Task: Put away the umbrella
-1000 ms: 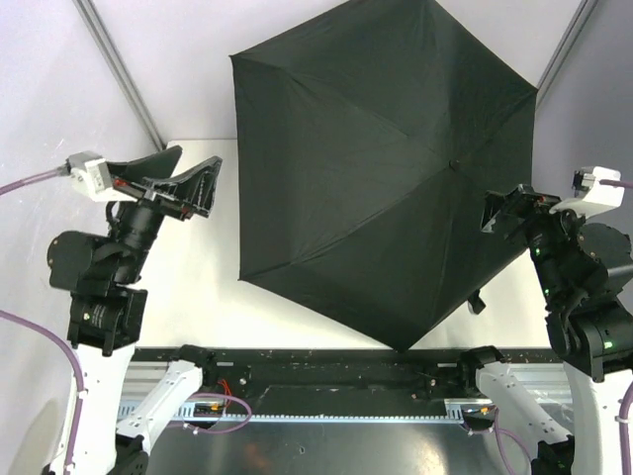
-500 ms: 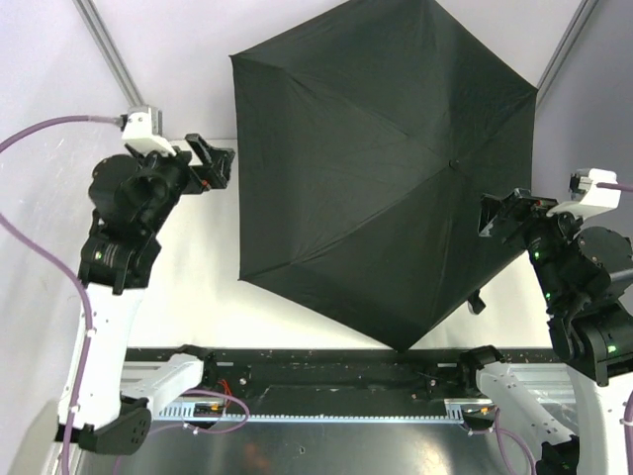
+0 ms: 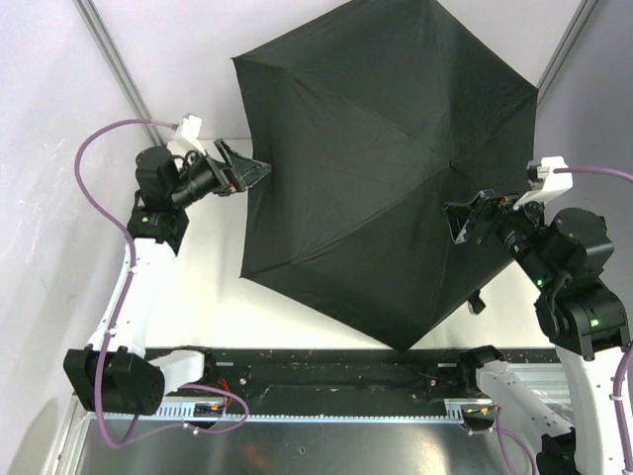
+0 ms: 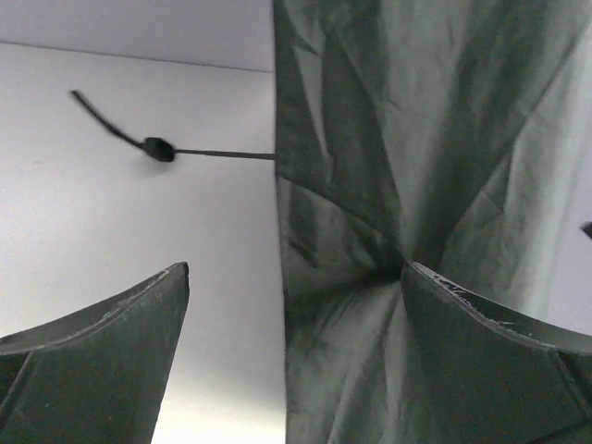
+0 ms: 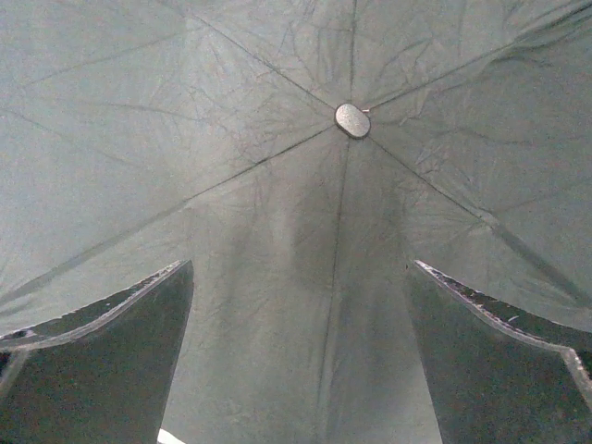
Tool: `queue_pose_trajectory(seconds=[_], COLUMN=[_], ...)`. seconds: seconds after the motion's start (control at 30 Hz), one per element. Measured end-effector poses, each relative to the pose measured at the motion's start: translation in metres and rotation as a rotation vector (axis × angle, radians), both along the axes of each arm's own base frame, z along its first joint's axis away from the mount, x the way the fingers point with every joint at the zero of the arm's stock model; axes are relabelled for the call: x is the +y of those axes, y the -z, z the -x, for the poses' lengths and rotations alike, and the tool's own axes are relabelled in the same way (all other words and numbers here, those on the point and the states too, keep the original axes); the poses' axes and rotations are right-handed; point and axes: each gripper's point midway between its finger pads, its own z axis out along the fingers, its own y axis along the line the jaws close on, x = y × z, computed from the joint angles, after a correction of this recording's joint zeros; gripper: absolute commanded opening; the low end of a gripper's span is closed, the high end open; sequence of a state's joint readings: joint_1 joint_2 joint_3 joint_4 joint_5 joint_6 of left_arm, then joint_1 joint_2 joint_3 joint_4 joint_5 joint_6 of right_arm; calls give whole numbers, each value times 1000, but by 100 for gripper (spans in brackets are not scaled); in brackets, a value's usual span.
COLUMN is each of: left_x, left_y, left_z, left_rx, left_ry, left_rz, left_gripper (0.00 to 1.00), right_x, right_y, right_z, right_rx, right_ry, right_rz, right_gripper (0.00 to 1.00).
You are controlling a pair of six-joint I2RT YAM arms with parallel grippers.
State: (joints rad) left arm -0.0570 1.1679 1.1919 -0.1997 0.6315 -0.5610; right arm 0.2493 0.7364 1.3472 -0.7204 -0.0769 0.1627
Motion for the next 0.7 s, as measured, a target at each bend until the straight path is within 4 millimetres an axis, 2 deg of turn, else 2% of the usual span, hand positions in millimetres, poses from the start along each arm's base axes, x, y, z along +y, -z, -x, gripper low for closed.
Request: queue_pose_trajectory(seconds=[0.13,0.27,0.37,0.43,0.6,0.7], left_x=[-19,-28,-37,-44,-62,-64], left_y=[-2,-5,-15,-22,-41,-58], left_z=[7,17,30,41,81,113], left_rx=[-34,-54,-82,-100,-160,-237], left_ry=[119,193,255,300,411,451], left_rz=[125,186,207,217,226,221], left_gripper=[89,77,53,39,18,3], right_x=[0,-2,1,5,13,17], right_y=[7,17,27,36,53,52], right_z=[-8,-21,-31,-38,-55,-59], right_rx=[35,88,140,183,266,264], right_ry=[17,64,84,93,112,105], right_rz=[-11,-44,-74,-106,-177,-206], right_gripper=[99,99,99,99,99,99])
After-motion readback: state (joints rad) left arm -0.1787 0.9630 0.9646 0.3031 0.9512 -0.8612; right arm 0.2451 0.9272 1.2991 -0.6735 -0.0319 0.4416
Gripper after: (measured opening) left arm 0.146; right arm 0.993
